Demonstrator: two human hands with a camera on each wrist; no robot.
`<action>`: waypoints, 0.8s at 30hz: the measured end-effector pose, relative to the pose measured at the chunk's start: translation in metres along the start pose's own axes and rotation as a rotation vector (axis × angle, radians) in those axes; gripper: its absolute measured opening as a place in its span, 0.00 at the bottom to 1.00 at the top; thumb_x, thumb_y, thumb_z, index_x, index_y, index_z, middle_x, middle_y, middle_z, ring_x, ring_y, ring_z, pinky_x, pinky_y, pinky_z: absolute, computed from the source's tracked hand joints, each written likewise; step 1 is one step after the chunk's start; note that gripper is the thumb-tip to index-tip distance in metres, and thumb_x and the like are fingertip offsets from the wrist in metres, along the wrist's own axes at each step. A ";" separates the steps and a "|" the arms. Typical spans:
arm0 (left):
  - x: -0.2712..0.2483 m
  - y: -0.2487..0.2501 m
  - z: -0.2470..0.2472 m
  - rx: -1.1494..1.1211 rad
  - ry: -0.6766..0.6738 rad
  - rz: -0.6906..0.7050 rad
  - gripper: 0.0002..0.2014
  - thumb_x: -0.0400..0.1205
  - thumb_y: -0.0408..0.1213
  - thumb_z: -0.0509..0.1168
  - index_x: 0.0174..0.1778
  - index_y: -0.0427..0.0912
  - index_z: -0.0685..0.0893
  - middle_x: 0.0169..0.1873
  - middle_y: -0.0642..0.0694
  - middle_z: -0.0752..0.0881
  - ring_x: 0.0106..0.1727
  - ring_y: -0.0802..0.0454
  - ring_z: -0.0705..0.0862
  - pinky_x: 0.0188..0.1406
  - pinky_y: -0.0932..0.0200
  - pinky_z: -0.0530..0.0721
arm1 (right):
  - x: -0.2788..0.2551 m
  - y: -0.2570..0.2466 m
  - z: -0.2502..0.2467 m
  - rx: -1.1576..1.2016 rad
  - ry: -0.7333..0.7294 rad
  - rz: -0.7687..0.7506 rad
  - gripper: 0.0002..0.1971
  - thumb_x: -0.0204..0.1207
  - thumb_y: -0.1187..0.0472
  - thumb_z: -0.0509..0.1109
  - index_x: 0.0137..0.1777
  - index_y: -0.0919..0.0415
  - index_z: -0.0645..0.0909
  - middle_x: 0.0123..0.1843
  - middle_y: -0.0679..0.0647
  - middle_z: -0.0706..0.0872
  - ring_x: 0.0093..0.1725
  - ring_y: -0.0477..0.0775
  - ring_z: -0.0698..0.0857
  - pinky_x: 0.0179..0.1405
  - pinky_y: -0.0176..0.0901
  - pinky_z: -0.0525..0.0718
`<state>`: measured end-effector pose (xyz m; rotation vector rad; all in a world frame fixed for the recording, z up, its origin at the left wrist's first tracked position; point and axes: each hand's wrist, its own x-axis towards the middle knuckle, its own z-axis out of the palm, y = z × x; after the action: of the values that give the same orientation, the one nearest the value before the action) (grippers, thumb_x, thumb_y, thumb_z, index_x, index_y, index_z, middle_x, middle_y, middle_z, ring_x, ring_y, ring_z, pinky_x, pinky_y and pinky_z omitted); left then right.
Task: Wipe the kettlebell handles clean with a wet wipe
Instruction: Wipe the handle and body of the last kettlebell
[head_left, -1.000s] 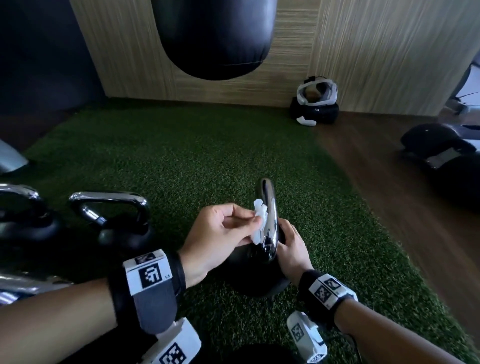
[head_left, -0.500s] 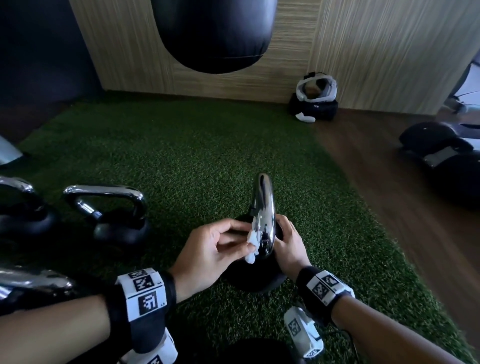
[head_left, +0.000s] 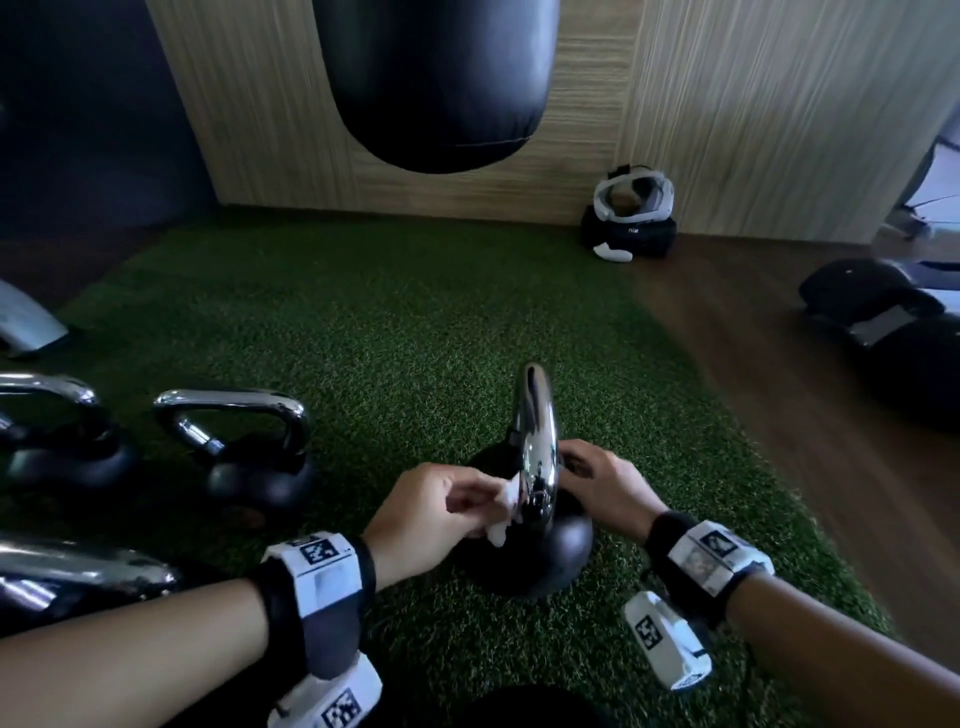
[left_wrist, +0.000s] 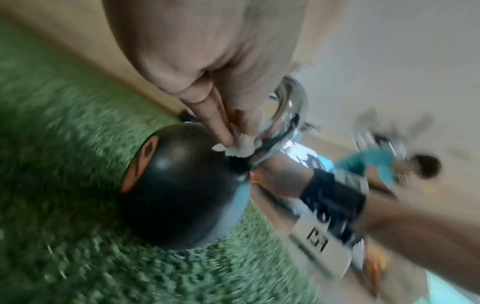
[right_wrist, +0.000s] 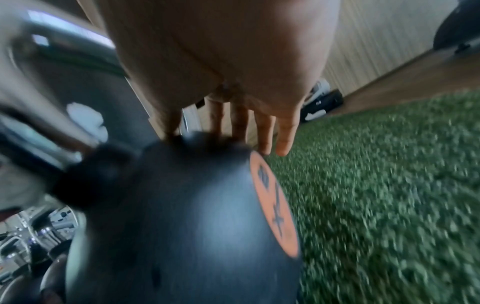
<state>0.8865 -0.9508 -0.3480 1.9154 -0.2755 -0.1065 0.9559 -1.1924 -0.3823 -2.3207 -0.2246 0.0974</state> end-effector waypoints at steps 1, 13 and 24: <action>0.001 0.000 -0.001 -0.133 0.038 -0.105 0.10 0.79 0.34 0.79 0.55 0.44 0.94 0.47 0.46 0.95 0.55 0.48 0.94 0.57 0.50 0.92 | -0.001 -0.003 -0.013 -0.033 0.026 -0.014 0.12 0.81 0.44 0.73 0.63 0.42 0.86 0.56 0.40 0.90 0.51 0.37 0.87 0.42 0.26 0.80; 0.010 0.073 -0.017 -0.690 0.130 -0.195 0.16 0.69 0.37 0.77 0.53 0.37 0.93 0.47 0.43 0.95 0.43 0.57 0.92 0.41 0.65 0.90 | -0.049 -0.102 -0.058 0.172 0.315 -0.536 0.21 0.67 0.48 0.85 0.61 0.46 0.92 0.47 0.43 0.91 0.41 0.46 0.90 0.46 0.41 0.89; 0.019 0.093 -0.002 -0.795 0.109 -0.215 0.15 0.69 0.37 0.75 0.50 0.36 0.91 0.40 0.45 0.94 0.36 0.60 0.92 0.36 0.70 0.88 | -0.040 -0.103 -0.062 0.337 0.172 -0.495 0.21 0.66 0.49 0.86 0.60 0.51 0.93 0.51 0.45 0.94 0.49 0.47 0.93 0.53 0.49 0.92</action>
<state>0.8925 -0.9842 -0.2591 1.1476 0.0535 -0.2178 0.9118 -1.1748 -0.2651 -1.8686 -0.6348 -0.2897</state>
